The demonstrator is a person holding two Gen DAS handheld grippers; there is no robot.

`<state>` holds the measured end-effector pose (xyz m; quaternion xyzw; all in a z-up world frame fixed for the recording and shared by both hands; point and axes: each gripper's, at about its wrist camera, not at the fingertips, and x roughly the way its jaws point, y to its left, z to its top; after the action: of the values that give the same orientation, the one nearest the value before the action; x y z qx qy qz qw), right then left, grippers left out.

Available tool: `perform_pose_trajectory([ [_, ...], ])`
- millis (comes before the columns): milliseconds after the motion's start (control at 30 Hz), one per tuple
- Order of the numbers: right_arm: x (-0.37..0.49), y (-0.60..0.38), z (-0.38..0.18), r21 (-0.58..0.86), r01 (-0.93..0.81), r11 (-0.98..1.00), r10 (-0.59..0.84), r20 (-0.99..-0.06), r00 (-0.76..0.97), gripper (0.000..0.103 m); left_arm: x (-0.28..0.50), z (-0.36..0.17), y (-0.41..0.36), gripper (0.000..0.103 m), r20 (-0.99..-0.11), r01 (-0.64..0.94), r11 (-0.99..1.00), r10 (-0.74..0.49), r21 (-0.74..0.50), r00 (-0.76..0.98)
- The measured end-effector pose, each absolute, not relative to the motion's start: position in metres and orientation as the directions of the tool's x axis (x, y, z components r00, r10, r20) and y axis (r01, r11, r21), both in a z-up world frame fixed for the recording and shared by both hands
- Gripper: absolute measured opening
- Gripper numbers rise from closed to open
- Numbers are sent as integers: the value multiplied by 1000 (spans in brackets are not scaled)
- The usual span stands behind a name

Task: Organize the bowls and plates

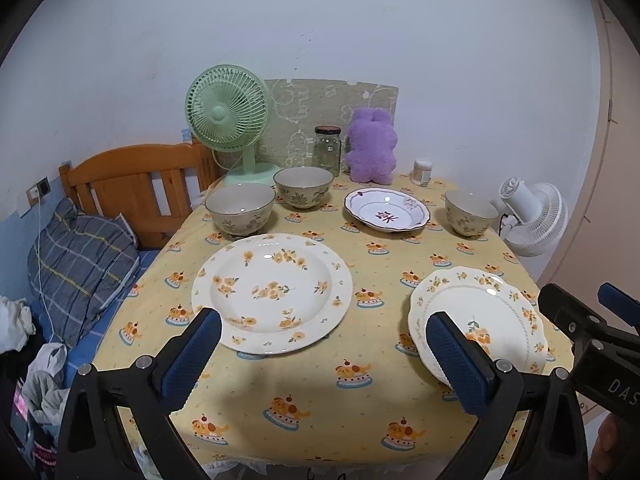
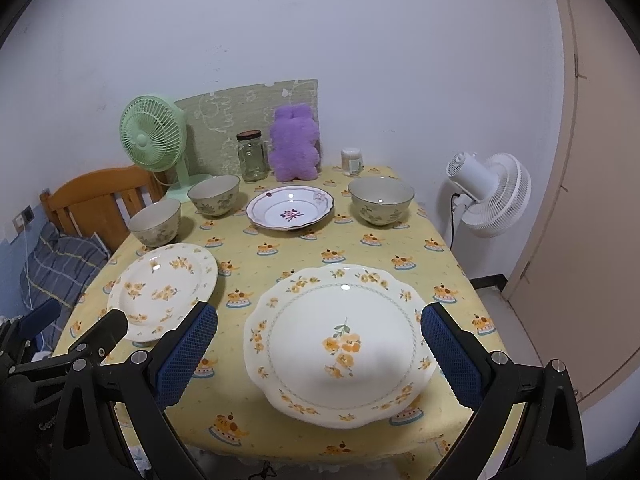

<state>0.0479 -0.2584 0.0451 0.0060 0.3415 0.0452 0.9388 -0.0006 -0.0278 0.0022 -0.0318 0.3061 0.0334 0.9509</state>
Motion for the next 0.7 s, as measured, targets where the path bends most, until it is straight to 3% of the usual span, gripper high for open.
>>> perform_pose_trajectory([
  [700, 43, -263, 47, 40, -77, 996, 85, -635, 768, 103, -4, 3, -34, 103, -577, -73, 997, 37, -39, 816],
])
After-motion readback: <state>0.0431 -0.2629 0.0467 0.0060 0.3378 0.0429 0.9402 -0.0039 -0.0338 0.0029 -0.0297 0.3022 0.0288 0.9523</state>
